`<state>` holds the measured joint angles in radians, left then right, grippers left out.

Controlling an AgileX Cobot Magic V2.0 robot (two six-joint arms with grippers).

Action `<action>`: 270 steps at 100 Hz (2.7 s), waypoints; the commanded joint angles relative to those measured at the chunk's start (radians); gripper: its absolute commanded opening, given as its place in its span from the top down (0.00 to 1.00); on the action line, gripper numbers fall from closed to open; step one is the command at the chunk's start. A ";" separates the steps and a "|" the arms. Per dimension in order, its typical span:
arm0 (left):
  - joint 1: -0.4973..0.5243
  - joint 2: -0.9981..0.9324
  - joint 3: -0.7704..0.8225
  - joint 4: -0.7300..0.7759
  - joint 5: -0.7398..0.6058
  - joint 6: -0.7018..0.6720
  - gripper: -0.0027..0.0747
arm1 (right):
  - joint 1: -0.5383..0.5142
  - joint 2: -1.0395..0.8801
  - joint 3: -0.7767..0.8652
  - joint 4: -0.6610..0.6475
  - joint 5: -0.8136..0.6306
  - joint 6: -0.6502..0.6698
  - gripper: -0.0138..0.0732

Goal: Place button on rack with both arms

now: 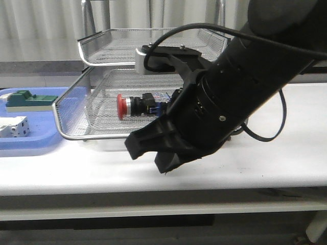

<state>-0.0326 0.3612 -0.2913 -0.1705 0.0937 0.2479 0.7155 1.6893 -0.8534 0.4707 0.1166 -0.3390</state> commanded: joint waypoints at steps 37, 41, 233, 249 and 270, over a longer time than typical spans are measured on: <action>0.003 0.005 -0.029 -0.012 -0.080 -0.009 0.96 | -0.140 -0.014 -0.131 -0.069 -0.117 -0.005 0.91; 0.003 0.005 -0.029 -0.012 -0.080 -0.009 0.96 | -0.144 -0.003 -0.153 -0.071 -0.109 -0.005 0.91; 0.003 0.005 -0.029 -0.012 -0.080 -0.009 0.96 | -0.431 -0.781 0.226 -0.111 -0.010 0.008 0.91; 0.003 0.005 -0.029 -0.012 -0.080 -0.009 0.96 | -0.431 -0.911 0.300 -0.106 -0.010 0.008 0.91; 0.003 0.005 -0.029 -0.012 -0.080 -0.009 0.96 | -0.431 -1.045 0.369 -0.106 -0.001 0.008 0.91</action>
<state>-0.0326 0.3612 -0.2913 -0.1721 0.0932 0.2479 0.2908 0.6915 -0.4789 0.3612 0.1842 -0.3337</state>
